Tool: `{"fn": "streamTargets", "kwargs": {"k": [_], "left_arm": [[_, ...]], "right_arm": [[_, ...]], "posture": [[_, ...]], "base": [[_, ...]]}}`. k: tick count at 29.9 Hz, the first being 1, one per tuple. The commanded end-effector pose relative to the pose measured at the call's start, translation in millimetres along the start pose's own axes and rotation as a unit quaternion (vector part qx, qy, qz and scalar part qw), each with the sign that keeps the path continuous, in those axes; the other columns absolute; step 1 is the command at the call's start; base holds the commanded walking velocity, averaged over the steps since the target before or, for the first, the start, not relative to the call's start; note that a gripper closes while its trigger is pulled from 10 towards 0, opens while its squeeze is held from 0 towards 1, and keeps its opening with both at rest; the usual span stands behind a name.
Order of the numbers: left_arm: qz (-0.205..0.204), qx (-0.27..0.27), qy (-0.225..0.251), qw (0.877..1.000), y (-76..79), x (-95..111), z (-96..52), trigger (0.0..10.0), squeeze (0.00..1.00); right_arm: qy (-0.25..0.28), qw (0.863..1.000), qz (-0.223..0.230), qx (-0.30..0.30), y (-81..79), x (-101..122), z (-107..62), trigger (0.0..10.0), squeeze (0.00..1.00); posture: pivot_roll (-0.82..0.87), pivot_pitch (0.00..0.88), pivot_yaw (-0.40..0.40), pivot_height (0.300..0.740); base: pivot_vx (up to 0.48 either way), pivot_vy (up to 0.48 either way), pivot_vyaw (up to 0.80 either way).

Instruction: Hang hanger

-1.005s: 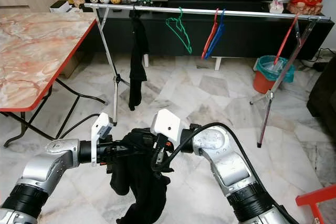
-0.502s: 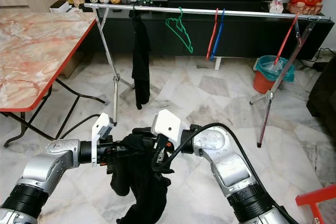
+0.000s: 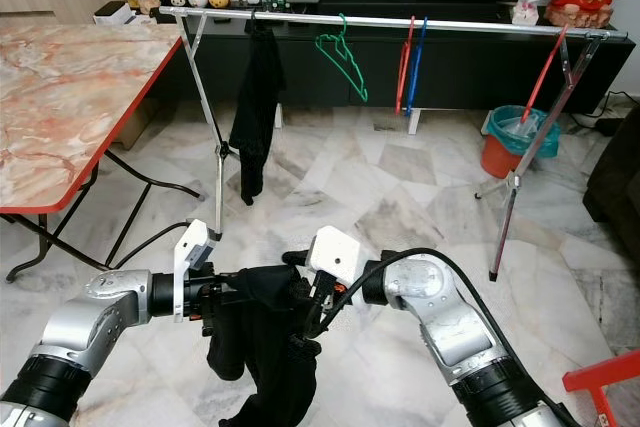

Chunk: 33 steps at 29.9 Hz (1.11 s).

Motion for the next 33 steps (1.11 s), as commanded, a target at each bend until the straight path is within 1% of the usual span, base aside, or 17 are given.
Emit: {"fn": "streamTargets", "kwargs": {"k": [1,4,5,8,9,10,11,12,13,16,22,23,24,25,29,31,33], "left_arm": [[0.014,-0.013,0.008,1.0,4.2,9,0.2,0.0,0.0],[0.014,-0.013,0.008,1.0,4.2,9,0.3,0.0,0.0],[0.014,-0.014,0.009,1.0,4.2,9,0.4,0.0,0.0],[0.014,-0.014,0.009,1.0,4.3,10,0.3,0.0,0.0],[0.013,-0.018,0.011,1.0,5.3,11,-0.3,0.0,0.0],[0.012,-0.02,0.012,1.0,5.7,11,-0.6,0.0,0.0],[0.012,-0.022,0.013,1.0,6.3,11,-0.9,0.0,0.0],[0.011,-0.03,0.015,0.999,8.6,12,-1.5,0.0,0.0],[0.012,-0.046,0.018,0.999,13.2,15,-2.9,0.0,0.0],[0.023,-0.067,0.008,0.997,19.9,18,-6.6,0.0,0.0],[0.038,-0.097,-0.01,0.994,29.3,20,-10.6,0.0,0.0],[0.042,-0.099,-0.014,0.994,30.1,20,-10.9,4.1,0.0],[0.045,-0.103,-0.021,0.993,31.3,20,-11.5,5.8,0.0],[0.047,-0.112,-0.032,0.992,33.9,19,-12.6,10.0,0.0],[0.048,-0.12,-0.046,0.991,36.0,17,-14.3,10.0,0.0],[0.048,-0.129,-0.048,0.989,38.7,18,-14.4,10.0,0.0],[0.051,-0.141,-0.054,0.987,42.8,18,-14.7,10.0,0.0]], "right_arm": [[-0.038,0.999,0.018,-0.012,-1.1,-17,-5.4,10.0,1.0],[-0.056,0.998,0.021,-0.026,2.0,-23,-8.1,10.0,1.0],[-0.091,0.994,0.035,-0.056,8.1,-36,-13.2,10.0,1.0],[-0.125,0.987,0.051,-0.087,13.0,-49,-18.8,10.0,1.0],[-0.145,0.981,0.073,-0.108,13.8,-58,-21.3,10.0,1.0],[-0.152,0.979,0.079,-0.114,13.4,-62,-22.0,10.0,0.45],[-0.157,0.977,0.084,-0.12,13.0,-65,-22.4,10.0,0.11],[-0.157,0.975,0.097,-0.128,11.3,-68,-22.3,10.0,0.0],[-0.152,0.972,0.118,-0.136,7.3,-72,-21.7,10.0,0.0],[-0.142,0.97,0.146,-0.132,-1.5,-78,-20.7,10.0,0.0],[-0.145,0.973,0.146,-0.109,-11.9,-85,-21.1,10.0,0.0],[-0.146,0.973,0.147,-0.103,-14.0,-87,-21.6,10.0,0.0],[-0.146,0.973,0.147,-0.098,-16.0,-88,-22.2,10.0,0.0],[-0.148,0.973,0.147,-0.094,-17.7,-91,-24.5,10.0,0.0],[-0.143,0.975,0.147,-0.088,-18.1,-95,-30.3,10.0,0.0],[-0.122,0.978,0.147,-0.081,-18.4,-93,-31.9,10.0,0.0],[-0.086,0.983,0.149,-0.07,-19.6,-87,-33.9,10.0,0.0]], "posture": [[-0.09,0.0,0.043,0.74],[-0.09,0.0,0.043,0.74],[-0.09,0.0,0.042,0.74],[-0.09,0.0,0.042,0.74],[-0.09,0.0,0.042,0.74],[-0.09,0.0,0.043,0.74],[-0.09,0.0,0.043,0.74],[-0.09,0.0,0.043,0.74],[-0.09,0.0,0.044,0.74],[-0.09,0.0,0.045,0.74],[-0.09,0.0,0.048,0.74],[-0.08,0.0,0.048,0.74],[-0.08,0.0,0.048,0.74],[-0.08,0.0,0.048,0.74],[-0.08,0.0,0.048,0.74],[-0.08,0.0,0.048,0.74],[-0.08,0.0,0.048,0.74]], "base": [[0.0,0.0,0.0],[0.0,0.0,0.0],[0.0,0.0,0.0],[0.0,0.0,0.0],[0.0,0.0,0.0],[0.0,0.0,0.0],[0.0,0.0,0.0],[0.0,0.0,0.0],[0.0,0.0,0.0],[0.0,0.0,0.0],[0.0,0.0,0.0],[0.0,0.0,0.0],[0.0,0.0,0.0],[0.0,0.0,0.0],[0.0,0.0,0.0],[0.0,0.0,0.0],[0.0,0.0,0.0]]}}
Point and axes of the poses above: a point about 5 cm out from each wrist's last joint towards the gripper, its own z axis pointing out of the wrist towards the gripper, its own x axis along the axis of the wrist's last joint, y = z × x, the point moved 2 cm from there along z, pointing out of the wrist towards the gripper, and after that the axes turned 13 degrees about -z, right-handed, at the moved point
